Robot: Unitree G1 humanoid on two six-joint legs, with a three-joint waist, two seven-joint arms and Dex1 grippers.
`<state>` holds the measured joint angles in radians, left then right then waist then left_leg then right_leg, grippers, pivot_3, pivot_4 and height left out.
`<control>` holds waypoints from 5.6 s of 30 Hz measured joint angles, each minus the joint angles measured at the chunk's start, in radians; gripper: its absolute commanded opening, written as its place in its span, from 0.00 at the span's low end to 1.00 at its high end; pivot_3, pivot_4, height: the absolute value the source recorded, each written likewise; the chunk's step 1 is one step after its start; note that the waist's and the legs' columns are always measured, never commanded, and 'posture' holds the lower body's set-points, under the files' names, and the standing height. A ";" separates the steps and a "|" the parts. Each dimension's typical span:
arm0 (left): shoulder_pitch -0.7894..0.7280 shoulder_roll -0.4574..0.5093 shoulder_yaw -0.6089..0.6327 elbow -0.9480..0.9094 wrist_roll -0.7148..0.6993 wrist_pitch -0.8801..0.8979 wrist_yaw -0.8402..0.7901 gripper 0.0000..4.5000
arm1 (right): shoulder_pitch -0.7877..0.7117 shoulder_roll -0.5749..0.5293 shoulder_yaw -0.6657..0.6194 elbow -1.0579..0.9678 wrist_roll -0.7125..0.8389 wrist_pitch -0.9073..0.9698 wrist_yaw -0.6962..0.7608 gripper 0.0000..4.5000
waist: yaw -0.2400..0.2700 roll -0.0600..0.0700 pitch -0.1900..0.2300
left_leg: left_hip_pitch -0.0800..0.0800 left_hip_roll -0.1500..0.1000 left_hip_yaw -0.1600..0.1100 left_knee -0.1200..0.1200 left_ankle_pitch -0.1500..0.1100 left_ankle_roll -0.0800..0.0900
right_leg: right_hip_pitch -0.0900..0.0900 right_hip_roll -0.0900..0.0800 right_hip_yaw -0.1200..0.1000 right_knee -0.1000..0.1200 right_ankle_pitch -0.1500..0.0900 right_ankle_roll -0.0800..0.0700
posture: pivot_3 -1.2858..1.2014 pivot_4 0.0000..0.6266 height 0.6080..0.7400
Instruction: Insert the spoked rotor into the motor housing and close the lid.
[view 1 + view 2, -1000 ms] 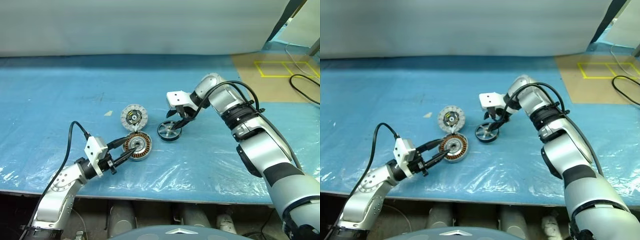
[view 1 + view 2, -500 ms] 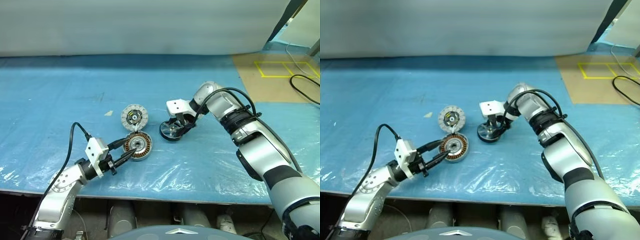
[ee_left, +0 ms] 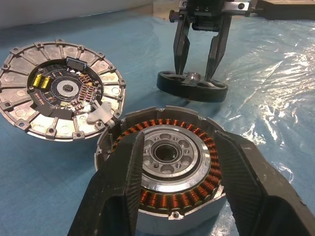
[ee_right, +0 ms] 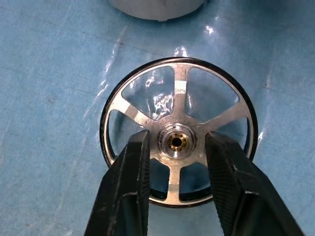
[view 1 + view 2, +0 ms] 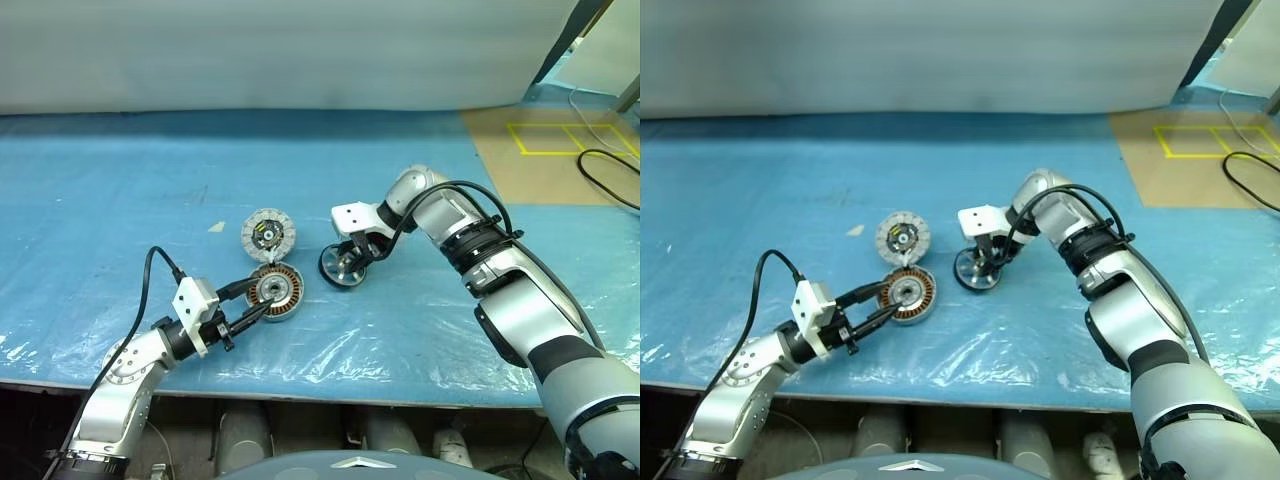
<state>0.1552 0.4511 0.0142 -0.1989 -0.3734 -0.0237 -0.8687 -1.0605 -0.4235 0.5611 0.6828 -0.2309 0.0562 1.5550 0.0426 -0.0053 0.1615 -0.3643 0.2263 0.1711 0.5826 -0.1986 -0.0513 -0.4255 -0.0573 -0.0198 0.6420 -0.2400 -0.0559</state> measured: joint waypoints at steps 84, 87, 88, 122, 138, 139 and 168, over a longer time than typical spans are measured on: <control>0.134 0.059 0.083 -0.132 -0.074 0.033 0.013 0.53 | 0.032 0.195 0.002 -0.142 0.168 0.065 -0.047 0.37 | -0.001 -0.001 0.000 | 0.000 0.000 0.000 -0.001 -0.002 -0.004 | 0.000 0.000 0.000 -0.001 0.000 0.000 | 0.52 0.24 1.00; 0.135 0.059 0.083 -0.133 -0.074 0.033 0.015 0.53 | 0.033 0.198 0.002 -0.145 0.168 0.067 -0.047 0.37 | -0.001 -0.001 0.000 | 0.000 0.000 0.000 -0.001 -0.002 -0.004 | 0.000 0.000 0.000 -0.001 0.000 0.000 | 0.52 0.24 1.00; 0.137 0.059 0.083 -0.133 -0.074 0.033 0.016 0.53 | 0.035 0.198 0.002 -0.148 0.167 0.067 -0.048 0.37 | -0.001 -0.001 0.000 | 0.000 0.000 0.000 -0.001 -0.002 -0.004 | 0.000 0.000 0.000 -0.001 0.000 0.000 | 0.52 0.24 1.00; 0.127 0.059 0.069 -0.134 -0.074 0.036 0.022 0.53 | 0.046 0.211 0.002 -0.177 0.142 0.082 -0.064 0.37 | -0.001 -0.001 0.000 | 0.000 0.000 0.000 -0.001 -0.002 -0.004 | 0.000 0.000 0.000 -0.001 0.000 0.000 | 0.52 0.24 1.00; 0.118 0.059 0.067 -0.130 -0.074 0.036 0.021 0.53 | 0.045 0.201 0.004 -0.181 0.135 0.084 -0.039 0.57 | -0.001 -0.001 0.000 | 0.000 0.000 0.000 -0.001 -0.002 -0.004 | 0.000 0.000 0.000 -0.001 0.000 0.000 | 0.52 0.24 1.00; 0.117 0.059 0.067 -0.129 -0.074 0.035 0.021 0.53 | 0.045 0.202 0.004 -0.182 0.136 0.084 -0.039 0.57 | -0.001 -0.001 0.000 | 0.000 0.000 0.000 -0.001 -0.002 -0.004 | 0.000 0.000 0.000 -0.001 0.000 0.000 | 0.52 0.24 1.00; 0.126 0.061 0.112 -0.107 -0.094 0.027 0.001 0.53 | 0.232 0.221 -0.203 -0.461 0.364 0.493 -0.270 0.00 | 0.001 -0.002 0.000 | 0.006 0.000 0.000 -0.002 -0.001 -0.006 | 0.004 0.001 0.000 -0.001 0.000 0.001 | 0.52 0.24 1.00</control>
<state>0.2811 0.5117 0.1260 -0.3063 -0.4669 0.0038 -0.8680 -0.8285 -0.2027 0.3584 0.2219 0.1335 0.5496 1.2853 0.0438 -0.0071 0.1614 -0.3587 0.2267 0.1711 0.5807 -0.2000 -0.0568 -0.4219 -0.0564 -0.0193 0.6414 -0.2399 -0.0554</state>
